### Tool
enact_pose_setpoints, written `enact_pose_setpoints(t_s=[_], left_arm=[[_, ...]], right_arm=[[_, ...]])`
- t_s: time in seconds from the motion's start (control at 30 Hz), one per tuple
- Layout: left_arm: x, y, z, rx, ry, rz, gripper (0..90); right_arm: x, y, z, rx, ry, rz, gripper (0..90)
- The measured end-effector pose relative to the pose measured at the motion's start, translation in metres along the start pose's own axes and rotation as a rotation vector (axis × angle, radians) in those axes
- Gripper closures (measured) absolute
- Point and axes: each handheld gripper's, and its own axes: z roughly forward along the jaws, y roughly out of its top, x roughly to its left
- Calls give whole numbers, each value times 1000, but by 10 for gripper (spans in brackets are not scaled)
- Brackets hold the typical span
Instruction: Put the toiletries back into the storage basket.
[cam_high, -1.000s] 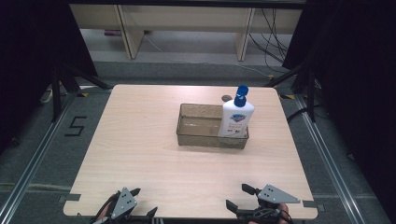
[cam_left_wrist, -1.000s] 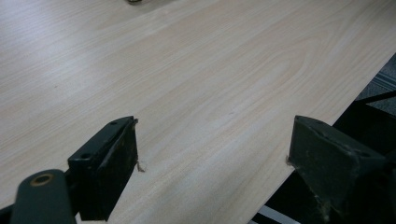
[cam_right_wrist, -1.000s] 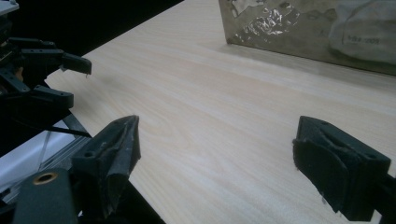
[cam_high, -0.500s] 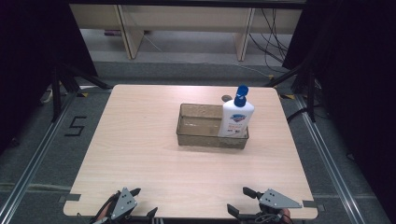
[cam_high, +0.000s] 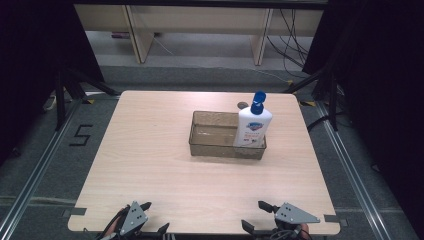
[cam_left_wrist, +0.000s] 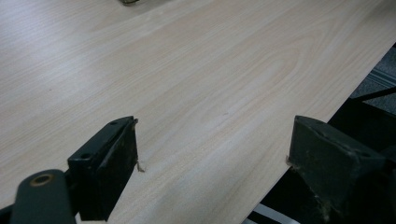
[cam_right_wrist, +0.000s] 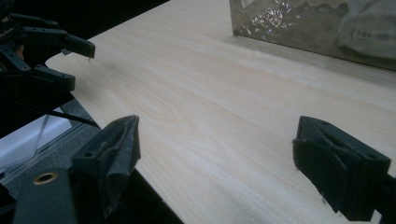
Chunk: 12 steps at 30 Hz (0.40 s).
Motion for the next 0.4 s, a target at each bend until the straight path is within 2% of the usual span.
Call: enact_pose_setpoints(t_s=[0.1,0.13,0.2,0.3,0.4], left_arm=[[0,0,0,1,-1,2,151],[0,0,0,2,-1,3,151],[0,0,0,2,-1,2,151],[1,0,0,7,1,7,151],[1,0,0,7,0,6,151]], right_arm=[[-1,0,-1,9,-2,0,157],[-2,0,-1,1,-10,-23,156],[-2,0,-1,-5,-16,-30,157],[-2,0,1,-21,-17,-29,157],[-2,0,1,-13,-21,-30,156]])
